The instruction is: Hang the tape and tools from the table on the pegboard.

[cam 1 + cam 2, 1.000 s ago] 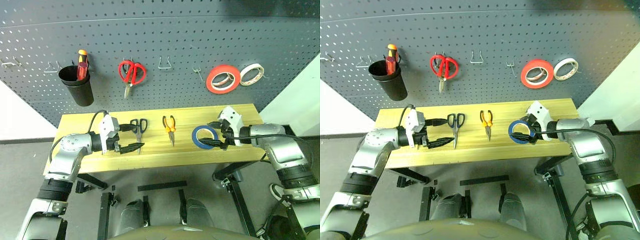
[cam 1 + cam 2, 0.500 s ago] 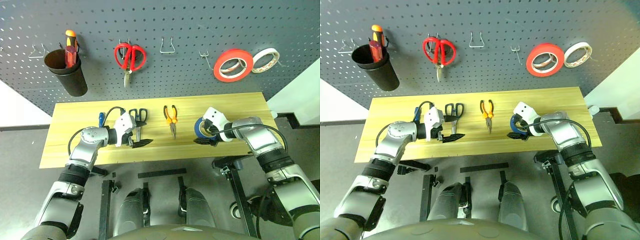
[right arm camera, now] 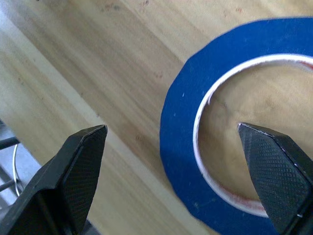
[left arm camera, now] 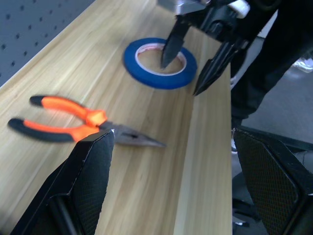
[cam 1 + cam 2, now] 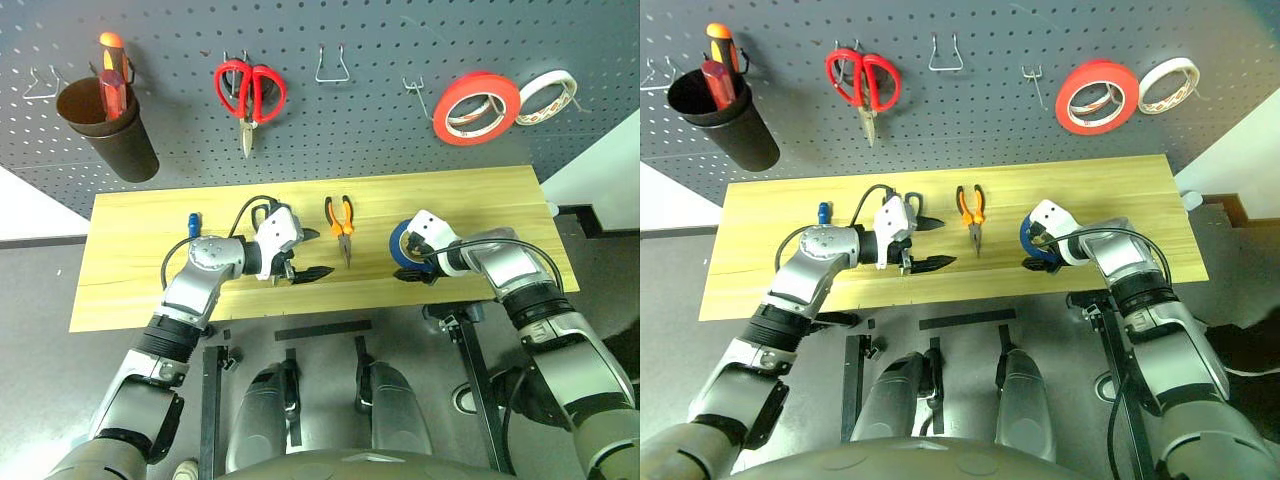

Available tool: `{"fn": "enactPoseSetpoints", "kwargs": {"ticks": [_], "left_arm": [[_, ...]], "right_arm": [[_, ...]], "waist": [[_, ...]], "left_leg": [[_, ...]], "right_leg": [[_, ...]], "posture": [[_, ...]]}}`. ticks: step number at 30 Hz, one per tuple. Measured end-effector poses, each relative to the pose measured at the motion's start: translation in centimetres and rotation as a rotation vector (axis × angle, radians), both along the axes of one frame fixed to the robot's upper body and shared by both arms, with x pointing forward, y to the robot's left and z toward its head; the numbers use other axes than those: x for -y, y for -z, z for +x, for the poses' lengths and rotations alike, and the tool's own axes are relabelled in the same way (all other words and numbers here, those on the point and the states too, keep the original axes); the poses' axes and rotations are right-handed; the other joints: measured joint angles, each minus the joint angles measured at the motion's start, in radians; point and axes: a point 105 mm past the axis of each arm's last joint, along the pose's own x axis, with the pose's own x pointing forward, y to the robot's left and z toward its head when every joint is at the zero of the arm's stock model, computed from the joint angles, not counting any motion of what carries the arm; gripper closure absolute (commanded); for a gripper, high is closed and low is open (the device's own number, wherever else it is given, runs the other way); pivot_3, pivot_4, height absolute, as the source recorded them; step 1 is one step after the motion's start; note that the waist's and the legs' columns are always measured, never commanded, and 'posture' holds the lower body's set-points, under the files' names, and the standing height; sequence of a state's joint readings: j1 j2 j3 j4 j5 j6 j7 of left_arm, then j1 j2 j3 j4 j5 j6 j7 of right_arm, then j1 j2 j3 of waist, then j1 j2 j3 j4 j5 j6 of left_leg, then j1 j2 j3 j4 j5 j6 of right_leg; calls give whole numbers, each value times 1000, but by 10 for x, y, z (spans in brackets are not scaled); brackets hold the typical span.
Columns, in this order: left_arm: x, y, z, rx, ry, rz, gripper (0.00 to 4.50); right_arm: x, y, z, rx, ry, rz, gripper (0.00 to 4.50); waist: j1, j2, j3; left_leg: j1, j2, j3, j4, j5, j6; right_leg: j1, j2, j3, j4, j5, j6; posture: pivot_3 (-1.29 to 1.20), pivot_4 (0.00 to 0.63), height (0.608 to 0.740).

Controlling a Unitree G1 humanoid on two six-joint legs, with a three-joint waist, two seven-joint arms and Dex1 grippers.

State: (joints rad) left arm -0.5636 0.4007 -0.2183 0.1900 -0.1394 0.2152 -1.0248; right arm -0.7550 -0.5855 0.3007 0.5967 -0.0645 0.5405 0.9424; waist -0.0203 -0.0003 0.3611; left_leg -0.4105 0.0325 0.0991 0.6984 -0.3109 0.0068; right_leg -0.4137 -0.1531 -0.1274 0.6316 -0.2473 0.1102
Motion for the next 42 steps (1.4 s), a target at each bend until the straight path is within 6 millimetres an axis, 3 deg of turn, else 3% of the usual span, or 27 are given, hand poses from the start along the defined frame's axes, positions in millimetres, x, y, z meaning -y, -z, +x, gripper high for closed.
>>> {"fn": "enactPoseSetpoints", "kwargs": {"ticks": [1, 3, 11, 14, 22, 26, 31, 36, 42], "left_arm": [[1, -1, -1, -1, 0, 1, 464], [4, -4, -3, 0, 6, 1, 411], [3, -4, -3, -14, -4, 9, 411], [2, -6, -5, -8, -2, 15, 411], [-2, -14, -14, 28, 9, -70, 411], [-19, -18, -19, 34, -22, -135, 411], [-46, -29, -27, 46, -29, -200, 411], [-56, -47, -31, 70, -5, -279, 411], [-55, -73, -21, 180, -1, -349, 411]], "right_arm": [[0, 0, 0, 1, 0, -2, 0], [0, -1, 1, 4, 1, -12, 546], [1, 1, 2, 7, -8, -49, 3179], [-1, 2, 0, 1, -17, -46, 3839], [-10, -5, -14, -7, -66, 17, 3840], [-24, -51, -35, 78, -171, 194, 3840], [-30, -102, -61, 200, -238, 251, 3840], [-45, -141, -81, 305, -310, 312, 3840], [-50, -179, -82, 433, -334, 367, 3840]], "waist": [[0, 0, 1], [0, -1, 3], [3, -2, 4], [3, -2, 4], [7, -2, 4], [8, -1, 3], [7, -3, 2], [8, -5, -7], [7, -11, -41]], "left_leg": [[0, 0, 0, 0, 0, 0], [0, 0, 1, 0, 0, 0], [0, 0, 2, 0, 0, 0], [0, 1, 2, 0, 0, 0], [-5, 1, 3, 0, 0, 0], [-11, 0, 2, 0, 0, 0], [-13, 0, 2, 1, 0, 0], [-15, -1, 3, 1, 0, 0], [-16, -2, 3, 1, 0, 0]], "right_leg": [[0, 0, 0, 0, 0, 0], [0, 0, 1, 0, 0, 0], [-1, 0, 2, 0, 0, 0], [-1, 0, 3, 0, 0, 0], [-8, -1, 4, 0, 0, 0], [-12, -1, 2, 0, 0, 0], [-12, -1, 1, 0, 0, 1], [-12, 0, 0, -1, 1, 2], [-12, 0, -1, -2, 2, 3]], "posture": [[-55, 419, 738], [-54, 418, 738], [-48, 409, 738], [-45, 406, 738], [-52, 337, 738], [-68, 296, 738], [-92, 256, 738], [-108, 211, 738], [-109, 147, 738]]}}
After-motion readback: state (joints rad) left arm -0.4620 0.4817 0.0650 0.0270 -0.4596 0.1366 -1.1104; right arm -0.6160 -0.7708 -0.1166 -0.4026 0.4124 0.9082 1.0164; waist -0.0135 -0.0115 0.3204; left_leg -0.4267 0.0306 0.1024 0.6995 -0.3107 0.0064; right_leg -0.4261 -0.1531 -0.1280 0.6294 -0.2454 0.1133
